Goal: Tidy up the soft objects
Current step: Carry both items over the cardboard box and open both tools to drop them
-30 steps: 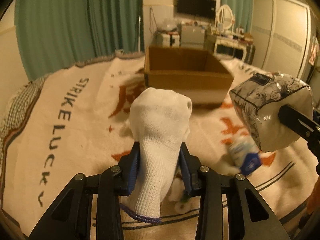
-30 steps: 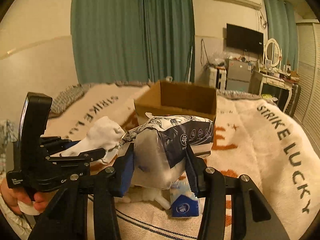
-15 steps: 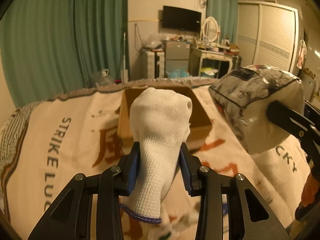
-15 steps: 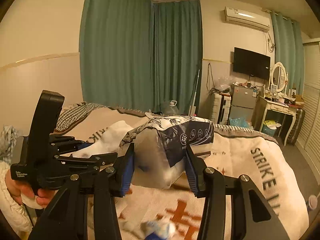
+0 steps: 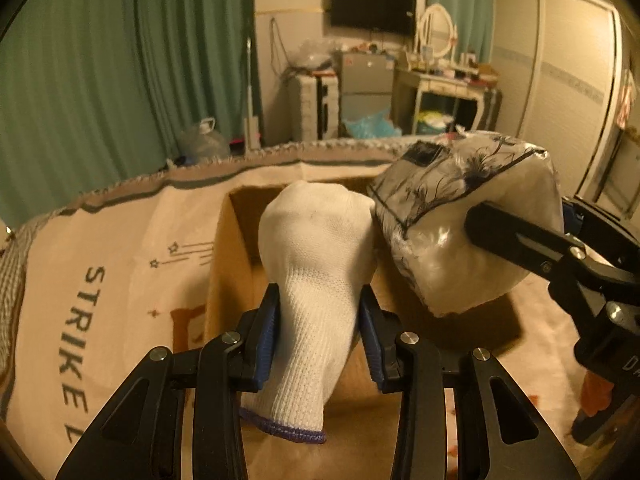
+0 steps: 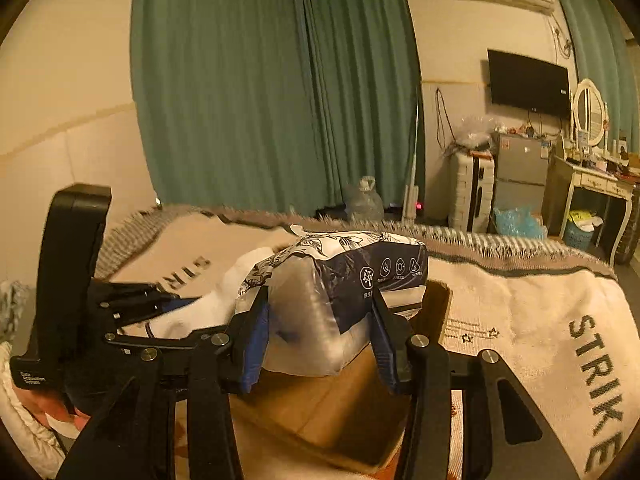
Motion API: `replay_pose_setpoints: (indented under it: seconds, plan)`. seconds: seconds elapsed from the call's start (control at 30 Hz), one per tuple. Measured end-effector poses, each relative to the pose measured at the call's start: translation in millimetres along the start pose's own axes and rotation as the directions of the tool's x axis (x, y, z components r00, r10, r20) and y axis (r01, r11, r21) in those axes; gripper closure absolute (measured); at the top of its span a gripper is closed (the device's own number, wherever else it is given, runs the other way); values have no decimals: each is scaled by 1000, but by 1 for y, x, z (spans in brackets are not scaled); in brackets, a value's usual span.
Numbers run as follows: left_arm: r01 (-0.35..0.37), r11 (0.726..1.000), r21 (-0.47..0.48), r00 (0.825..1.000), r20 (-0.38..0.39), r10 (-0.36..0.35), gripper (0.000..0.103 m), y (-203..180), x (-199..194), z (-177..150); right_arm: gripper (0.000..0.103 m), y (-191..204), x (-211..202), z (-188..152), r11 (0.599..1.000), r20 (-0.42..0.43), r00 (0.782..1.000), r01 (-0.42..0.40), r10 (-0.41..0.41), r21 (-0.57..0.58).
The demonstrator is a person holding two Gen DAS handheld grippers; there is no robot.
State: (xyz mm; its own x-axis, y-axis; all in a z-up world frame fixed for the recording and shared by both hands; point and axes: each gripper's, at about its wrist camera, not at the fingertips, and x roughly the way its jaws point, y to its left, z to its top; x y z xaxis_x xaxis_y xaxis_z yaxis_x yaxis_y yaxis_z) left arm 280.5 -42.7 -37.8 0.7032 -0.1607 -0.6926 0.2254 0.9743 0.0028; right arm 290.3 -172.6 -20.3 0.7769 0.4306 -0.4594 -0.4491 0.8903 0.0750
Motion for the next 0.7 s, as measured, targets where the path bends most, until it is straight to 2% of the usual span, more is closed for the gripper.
replay_pose_setpoints:
  seconds: [0.17, 0.23, 0.27, 0.33, 0.43, 0.53, 0.7]
  plan:
    - [5, 1000, 21, 1000, -27, -5, 63, -6, 18, -3, 56, -14, 26, -22, 1000, -72, 997, 26, -26, -7]
    - [17, 999, 41, 999, -29, -16, 62, -12, 17, -2, 51, -17, 29, -28, 1000, -89, 996, 26, -26, -2]
    - [15, 999, 45, 999, -36, -14, 60, -13, 17, -1, 51, -17, 28, -31, 1000, -91, 995, 27, -27, -2]
    - [-8, 999, 52, 998, -55, 11, 45, -14, 15, 0, 38, -18, 24, -30, 998, -93, 994, 56, -56, -1]
    - [-39, 999, 27, 998, -41, 40, 41, -10, -1, 3, 24, -22, 4, -24, 996, -69, 994, 82, -80, 27]
    - [-54, 999, 1, 998, -44, 54, 40, -7, -19, 11, 21, -19, -18, -14, 994, -55, 993, 106, -105, 30]
    - [-65, 998, -23, 998, 19, 66, 40, -9, -78, 23, 17, -2, -76, 11, 985, -19, 985, 173, -174, -3]
